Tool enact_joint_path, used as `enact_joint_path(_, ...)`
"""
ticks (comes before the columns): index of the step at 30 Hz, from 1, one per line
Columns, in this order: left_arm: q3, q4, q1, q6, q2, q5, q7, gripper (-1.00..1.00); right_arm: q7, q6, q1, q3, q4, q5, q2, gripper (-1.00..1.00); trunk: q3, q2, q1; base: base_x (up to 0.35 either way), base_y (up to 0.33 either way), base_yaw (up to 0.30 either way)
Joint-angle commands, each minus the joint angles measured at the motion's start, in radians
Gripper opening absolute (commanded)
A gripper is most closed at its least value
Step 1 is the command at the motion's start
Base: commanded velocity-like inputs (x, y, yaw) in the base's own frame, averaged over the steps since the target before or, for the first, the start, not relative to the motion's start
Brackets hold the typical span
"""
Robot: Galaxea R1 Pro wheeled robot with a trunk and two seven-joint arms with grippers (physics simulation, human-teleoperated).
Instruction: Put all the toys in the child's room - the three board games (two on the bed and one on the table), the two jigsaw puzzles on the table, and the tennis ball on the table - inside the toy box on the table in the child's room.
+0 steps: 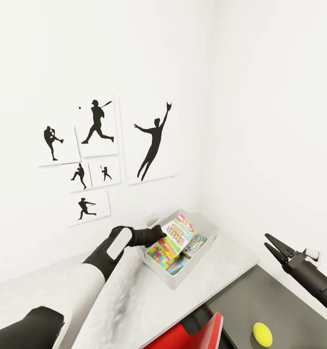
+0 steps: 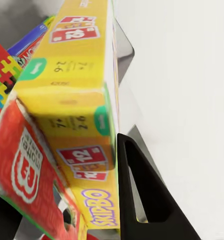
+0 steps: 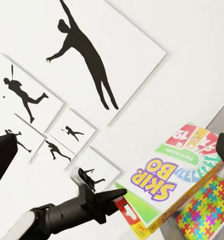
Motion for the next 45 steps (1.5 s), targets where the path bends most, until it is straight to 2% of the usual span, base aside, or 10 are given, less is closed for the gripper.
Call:
enact_joint_path(1, -0.002, 0.004, 0.0, 0.0, 0.001, -0.004, -0.01, -1.0, 0.002, 0.006, -0.001, -0.001, 0.0, -0.001, 0.0, 1.0, 0.0, -0.001, 0.0, 0.0, 0.0, 0.0)
enact_joint_path(22, -0.004, 0.01, 0.0, -0.004, -0.002, -0.005, -0.022, -1.0, 0.005, 0.005, -0.001, -0.004, 0.0, -0.001, 0.0, 1.0, 0.0, -0.001, 0.0, 0.0, 0.0, 0.0)
enact_joint_path(25, 0.009, -0.007, -0.007, -0.015, 0.015, -0.006, -0.036, -1.0, 0.017, 0.004, -0.002, -0.021, 0.0, -0.004, 0.016, 1.0, 0.0, -0.001, 0.0, 0.0, 0.0, 0.0)
enact_joint_path(27, 0.009, -0.009, -0.01, -0.015, 0.02, -0.006, -0.036, -1.0, 0.017, 0.004, -0.002, -0.032, 0.0, -0.004, 0.016, 1.0, 0.0, -0.001, 0.0, 0.0, 0.0, 0.0)
enact_joint_path(31, 0.003, 0.002, -0.032, -0.032, -0.003, -0.007, -0.013, -1.0, 0.012, 0.004, -0.002, -0.037, 0.001, -0.005, 0.009, 1.0, 0.0, -0.001, 0.0, 0.0, 0.0, 0.0)
enact_joint_path(38, 0.001, 0.003, -0.061, -0.039, 0.008, -0.007, 0.027, -1.0, 0.013, 0.004, -0.002, -0.04, 0.003, -0.005, 0.001, 1.0, 0.0, -0.001, 0.0, 0.0, 0.0, 0.0)
enact_joint_path(45, 0.002, 0.004, -0.065, -0.04, 0.004, -0.007, 0.03, -1.0, 0.014, 0.005, -0.002, -0.04, 0.003, -0.007, 0.0, 1.0, 0.0, -0.001, 0.0, 0.0, 0.0, 0.0)
